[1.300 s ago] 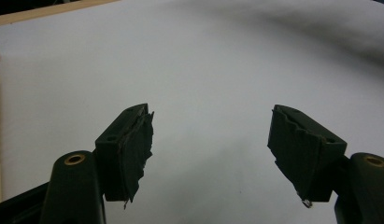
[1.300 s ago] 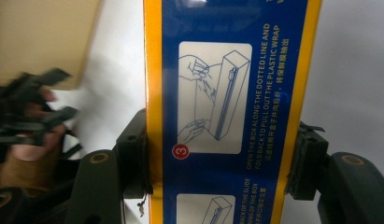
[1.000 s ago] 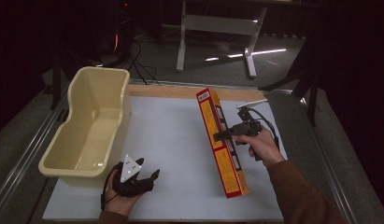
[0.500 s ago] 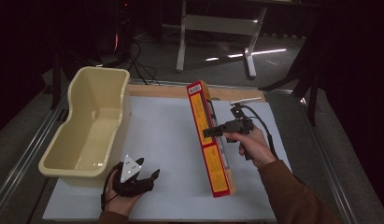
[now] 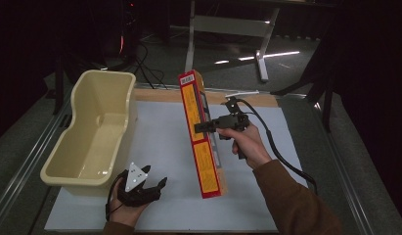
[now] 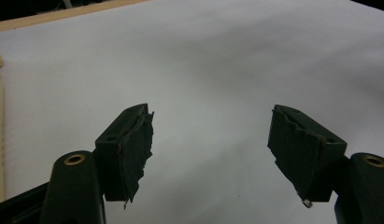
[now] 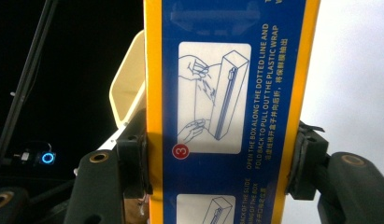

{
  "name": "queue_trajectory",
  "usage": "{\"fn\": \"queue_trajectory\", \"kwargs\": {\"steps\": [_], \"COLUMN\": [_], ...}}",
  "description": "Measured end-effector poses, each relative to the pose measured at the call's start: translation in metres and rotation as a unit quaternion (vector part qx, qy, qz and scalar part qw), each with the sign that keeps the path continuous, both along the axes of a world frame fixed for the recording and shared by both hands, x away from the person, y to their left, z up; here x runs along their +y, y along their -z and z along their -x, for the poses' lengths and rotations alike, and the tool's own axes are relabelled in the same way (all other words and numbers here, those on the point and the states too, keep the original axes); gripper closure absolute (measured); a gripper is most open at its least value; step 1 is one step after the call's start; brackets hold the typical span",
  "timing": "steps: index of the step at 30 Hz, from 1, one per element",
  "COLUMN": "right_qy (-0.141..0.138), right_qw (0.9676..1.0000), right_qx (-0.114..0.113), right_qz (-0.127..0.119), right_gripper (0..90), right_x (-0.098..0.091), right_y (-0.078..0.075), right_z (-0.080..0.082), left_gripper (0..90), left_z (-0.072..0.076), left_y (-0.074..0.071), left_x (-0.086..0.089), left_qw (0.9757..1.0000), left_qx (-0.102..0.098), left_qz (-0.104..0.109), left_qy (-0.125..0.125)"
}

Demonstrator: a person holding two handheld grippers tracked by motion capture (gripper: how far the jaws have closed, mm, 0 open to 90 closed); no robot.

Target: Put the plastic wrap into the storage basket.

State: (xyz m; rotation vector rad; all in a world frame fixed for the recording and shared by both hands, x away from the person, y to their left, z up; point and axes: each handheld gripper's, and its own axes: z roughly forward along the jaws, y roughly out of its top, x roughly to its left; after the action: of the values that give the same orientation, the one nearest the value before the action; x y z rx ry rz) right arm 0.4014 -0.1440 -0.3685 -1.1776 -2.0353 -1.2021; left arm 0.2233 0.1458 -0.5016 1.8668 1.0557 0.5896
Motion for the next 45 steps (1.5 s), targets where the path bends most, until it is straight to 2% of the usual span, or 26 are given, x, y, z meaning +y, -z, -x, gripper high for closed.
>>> {"fn": "queue_trajectory", "kwargs": {"steps": [3,12,13,17,19,28,31,37,45], "right_qy": [0.004,0.006,0.006,0.008,0.009,0.017,0.019,0.027,0.036], "right_qw": [0.9999,0.9999,0.9999,0.9998,0.9998,0.9990,0.9989,0.9980,0.9966], "right_qx": [-0.009,-0.015,-0.015,-0.013,-0.016,-0.016,-0.015,-0.017,-0.001], "right_qz": [0.007,-0.006,-0.005,-0.009,-0.012,-0.037,-0.040,-0.054,-0.074], "right_gripper": [38.8,38.8,38.9,38.9,38.8,38.8,38.9,38.9,38.8], "right_x": [0.005,0.017,0.024,0.031,0.037,0.053,0.056,0.074,0.100], "right_y": [-0.005,-0.019,-0.024,-0.031,-0.038,-0.058,-0.060,-0.067,-0.071], "right_z": [-0.001,-0.006,-0.008,-0.011,-0.014,-0.025,-0.028,-0.034,-0.040], "left_gripper": [30.0,29.9,29.8,29.8,29.6,29.2,29.2,29.2,29.2], "left_z": [0.000,0.000,0.000,0.000,0.000,0.000,0.000,-0.001,-0.001], "left_y": [0.000,-0.001,-0.001,-0.001,-0.001,-0.001,-0.001,-0.001,-0.002], "left_x": [0.000,0.000,0.000,0.001,0.001,0.001,0.001,0.000,0.000], "left_qw": [1.0000,1.0000,1.0000,1.0000,1.0000,1.0000,1.0000,0.9999,0.9998], "left_qx": [-0.001,-0.004,-0.004,-0.005,-0.006,-0.006,-0.005,-0.004,-0.007], "left_qz": [0.001,0.000,0.000,0.001,0.004,0.005,0.006,0.009,0.016], "left_qy": [-0.001,-0.003,-0.002,-0.003,-0.004,-0.003,-0.003,0.001,0.004]}}
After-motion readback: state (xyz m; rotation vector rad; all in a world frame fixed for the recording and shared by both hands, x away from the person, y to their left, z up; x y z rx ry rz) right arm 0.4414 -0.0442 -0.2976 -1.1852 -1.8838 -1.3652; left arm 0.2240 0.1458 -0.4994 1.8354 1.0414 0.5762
